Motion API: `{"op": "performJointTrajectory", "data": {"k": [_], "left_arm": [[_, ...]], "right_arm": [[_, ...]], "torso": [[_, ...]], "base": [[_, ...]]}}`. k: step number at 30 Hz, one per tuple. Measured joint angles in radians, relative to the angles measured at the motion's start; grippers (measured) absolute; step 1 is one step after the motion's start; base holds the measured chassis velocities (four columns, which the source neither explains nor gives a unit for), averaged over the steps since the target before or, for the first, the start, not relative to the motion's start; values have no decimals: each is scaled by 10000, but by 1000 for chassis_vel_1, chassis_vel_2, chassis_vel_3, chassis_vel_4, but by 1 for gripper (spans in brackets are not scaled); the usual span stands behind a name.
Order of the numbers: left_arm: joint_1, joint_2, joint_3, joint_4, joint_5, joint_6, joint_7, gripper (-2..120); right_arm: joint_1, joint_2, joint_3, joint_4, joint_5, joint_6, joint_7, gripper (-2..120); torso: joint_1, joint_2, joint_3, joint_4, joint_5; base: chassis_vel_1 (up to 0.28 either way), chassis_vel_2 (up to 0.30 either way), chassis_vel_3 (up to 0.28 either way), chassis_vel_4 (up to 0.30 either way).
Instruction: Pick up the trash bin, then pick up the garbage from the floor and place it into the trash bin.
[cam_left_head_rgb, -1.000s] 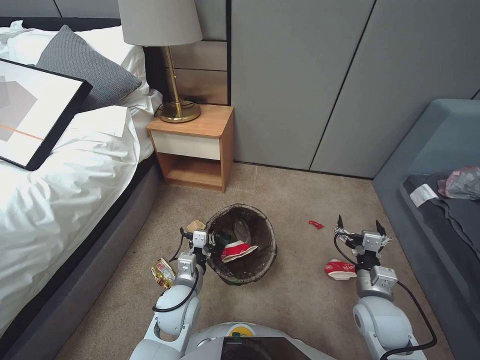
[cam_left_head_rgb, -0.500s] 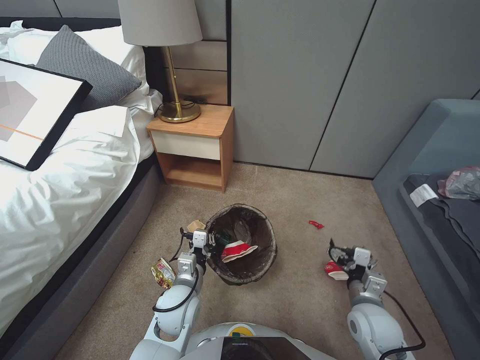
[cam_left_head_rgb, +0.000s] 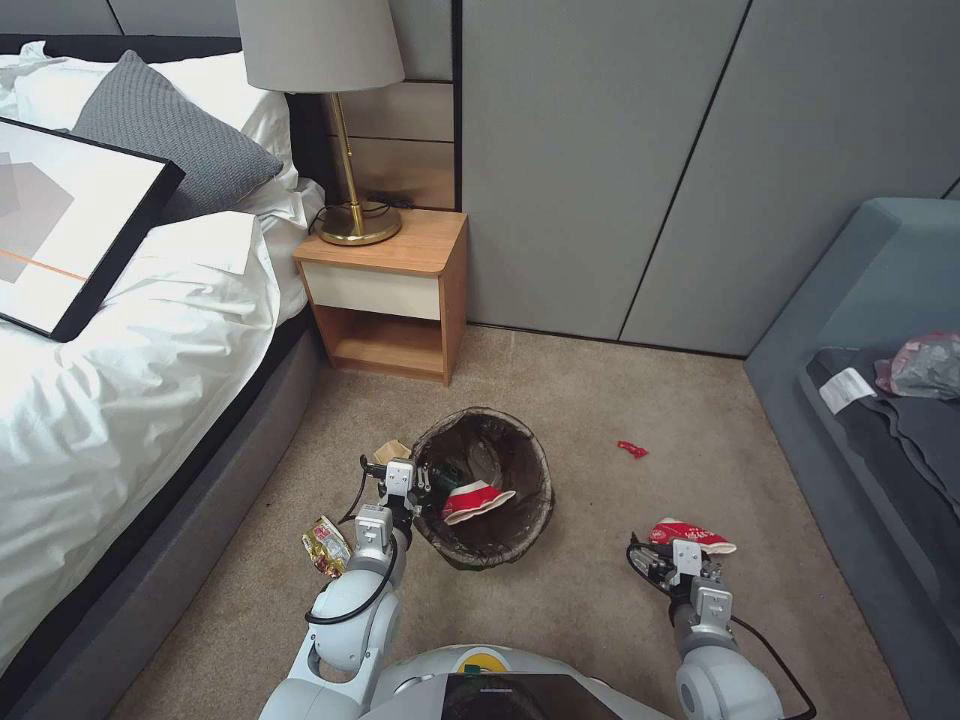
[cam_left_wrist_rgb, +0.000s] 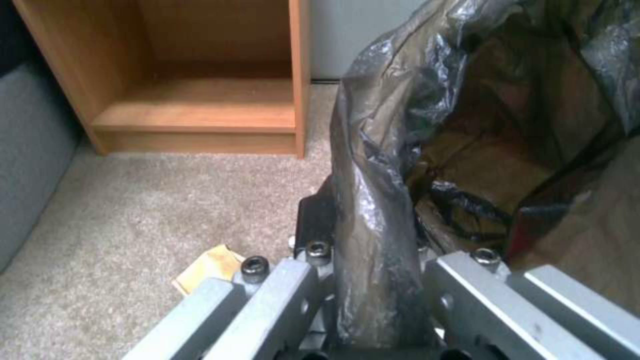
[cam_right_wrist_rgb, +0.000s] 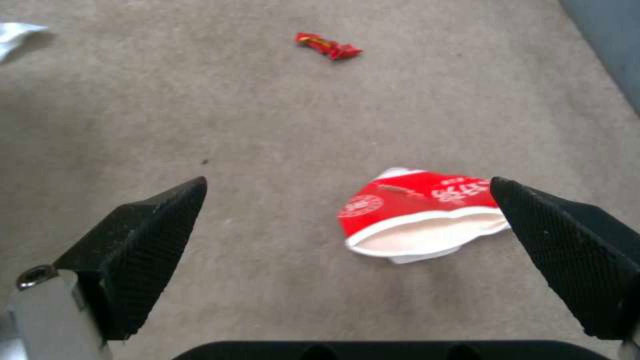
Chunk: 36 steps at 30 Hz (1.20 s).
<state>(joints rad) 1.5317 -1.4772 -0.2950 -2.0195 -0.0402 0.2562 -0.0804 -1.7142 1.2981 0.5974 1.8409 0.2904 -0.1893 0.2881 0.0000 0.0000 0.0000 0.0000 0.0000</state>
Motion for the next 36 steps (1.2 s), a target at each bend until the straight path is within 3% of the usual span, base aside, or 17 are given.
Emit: {"op": "performJointTrajectory", "data": {"k": [19,36], "left_arm": [[0,0,0,0,0,0,0,0],[0,0,1,0,0,0,0,0]], "right_arm": [[583,-185,1119,-637,674,331,-80,100],[1647,-210,1204,-3136,1046,523,-188,100]], "torso": [[0,0,0,0,1],[0,0,0,0,1]], "base": [[0,0,0,0],[0,0,0,0]]}}
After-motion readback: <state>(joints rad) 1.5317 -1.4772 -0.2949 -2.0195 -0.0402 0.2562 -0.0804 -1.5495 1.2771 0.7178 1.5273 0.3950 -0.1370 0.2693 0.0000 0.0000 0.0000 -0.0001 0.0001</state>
